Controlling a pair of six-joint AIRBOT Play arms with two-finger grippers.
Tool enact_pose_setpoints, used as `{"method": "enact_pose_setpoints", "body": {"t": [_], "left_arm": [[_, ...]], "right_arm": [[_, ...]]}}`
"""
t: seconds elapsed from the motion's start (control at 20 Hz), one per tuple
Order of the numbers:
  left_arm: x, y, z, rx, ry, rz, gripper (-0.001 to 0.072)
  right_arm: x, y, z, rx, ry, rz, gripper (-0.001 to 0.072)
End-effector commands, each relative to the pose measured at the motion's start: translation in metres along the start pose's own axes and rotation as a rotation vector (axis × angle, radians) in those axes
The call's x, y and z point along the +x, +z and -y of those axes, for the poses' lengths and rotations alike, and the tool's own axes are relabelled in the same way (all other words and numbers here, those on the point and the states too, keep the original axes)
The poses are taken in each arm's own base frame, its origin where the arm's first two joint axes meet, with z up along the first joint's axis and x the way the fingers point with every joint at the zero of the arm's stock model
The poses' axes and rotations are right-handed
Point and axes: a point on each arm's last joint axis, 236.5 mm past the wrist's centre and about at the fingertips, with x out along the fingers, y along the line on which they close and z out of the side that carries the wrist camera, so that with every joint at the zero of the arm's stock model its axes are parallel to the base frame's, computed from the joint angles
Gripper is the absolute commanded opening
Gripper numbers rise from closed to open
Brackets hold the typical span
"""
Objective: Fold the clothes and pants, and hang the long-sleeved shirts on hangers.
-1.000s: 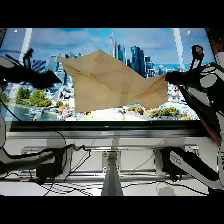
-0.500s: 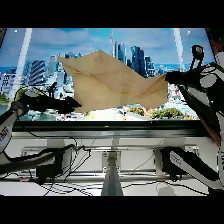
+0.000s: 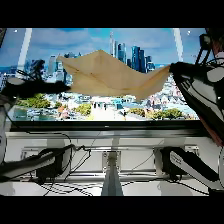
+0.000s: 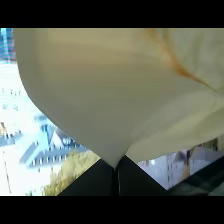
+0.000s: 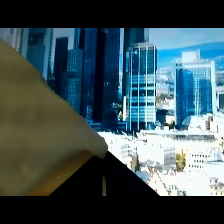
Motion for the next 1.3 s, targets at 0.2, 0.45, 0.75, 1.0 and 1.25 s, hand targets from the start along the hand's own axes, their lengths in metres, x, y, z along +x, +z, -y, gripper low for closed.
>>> {"method": "enact_pose_setpoints", "body": {"t": [0.2,0.45,0.75,1.0,1.25], "left_arm": [[-0.318,0.174,0.197,0.572,0.261,0.956,0.0014],[-0.47,0.122,0.277,0.728,0.549,1.441,0.0014],[-0.488,0.099,0.292,0.789,0.642,1.481,0.0014],[-0.444,0.139,0.241,0.616,0.533,1.333,0.0014],[-0.263,0.151,0.104,0.374,0.365,0.625,0.0013]], "right_arm": [[-0.196,0.159,-0.093,-0.139,0.115,0.504,0.0011],[-0.358,0.179,-0.149,-0.257,0.149,0.834,0.0011],[-0.419,0.17,-0.165,-0.289,0.151,0.968,0.0011],[-0.358,0.182,-0.148,-0.256,0.143,0.832,0.001],[-0.186,0.145,-0.1,-0.148,0.142,0.321,0.0011]]}}
